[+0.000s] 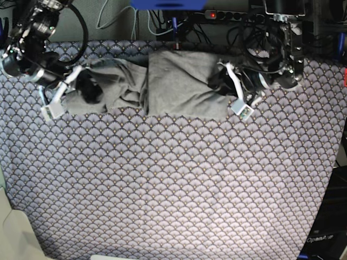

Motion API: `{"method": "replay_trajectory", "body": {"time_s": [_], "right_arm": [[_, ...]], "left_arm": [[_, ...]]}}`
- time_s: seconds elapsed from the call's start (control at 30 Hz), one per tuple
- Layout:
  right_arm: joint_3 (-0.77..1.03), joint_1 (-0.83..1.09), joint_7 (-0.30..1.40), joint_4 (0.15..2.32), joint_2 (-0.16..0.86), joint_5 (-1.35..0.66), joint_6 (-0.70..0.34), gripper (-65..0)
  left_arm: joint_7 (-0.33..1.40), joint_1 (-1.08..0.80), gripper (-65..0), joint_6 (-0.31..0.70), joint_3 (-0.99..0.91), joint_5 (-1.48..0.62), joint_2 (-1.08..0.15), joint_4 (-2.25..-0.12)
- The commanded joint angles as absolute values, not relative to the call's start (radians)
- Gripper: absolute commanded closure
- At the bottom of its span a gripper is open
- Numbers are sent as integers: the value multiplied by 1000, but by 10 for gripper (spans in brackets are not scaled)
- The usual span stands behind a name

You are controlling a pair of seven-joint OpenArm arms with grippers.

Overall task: Fold the T-shirt properly
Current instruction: 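Move the right gripper onto the shirt's other end and grasp, then fold the grasped end with the right gripper over toward the left gripper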

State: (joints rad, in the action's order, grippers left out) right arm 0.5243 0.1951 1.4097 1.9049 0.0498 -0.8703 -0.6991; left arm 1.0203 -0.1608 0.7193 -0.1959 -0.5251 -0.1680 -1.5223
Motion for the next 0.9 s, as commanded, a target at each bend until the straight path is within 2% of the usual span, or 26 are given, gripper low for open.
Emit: {"method": "replay_trajectory", "body": {"time_s": [0.0, 0.23, 0.57, 0.87], "right_arm": [[501, 189, 1396, 1925, 64, -894, -698, -7], [400, 189, 1396, 1925, 74, -892, -698, -7], [384, 179, 1396, 1926, 74, -892, -698, -7], [211, 153, 1396, 1926, 42, -892, -698, -6]], "left_arm": [[1046, -154, -198, 698, -205, -475, -179, -1527], [1041, -133, -200, 698, -206, -475, -171, -1526], [1047, -113, -202, 698, -263, -473, -90, -1526], [1049, -125, -202, 698, -286, -473, -97, -1526]]}}
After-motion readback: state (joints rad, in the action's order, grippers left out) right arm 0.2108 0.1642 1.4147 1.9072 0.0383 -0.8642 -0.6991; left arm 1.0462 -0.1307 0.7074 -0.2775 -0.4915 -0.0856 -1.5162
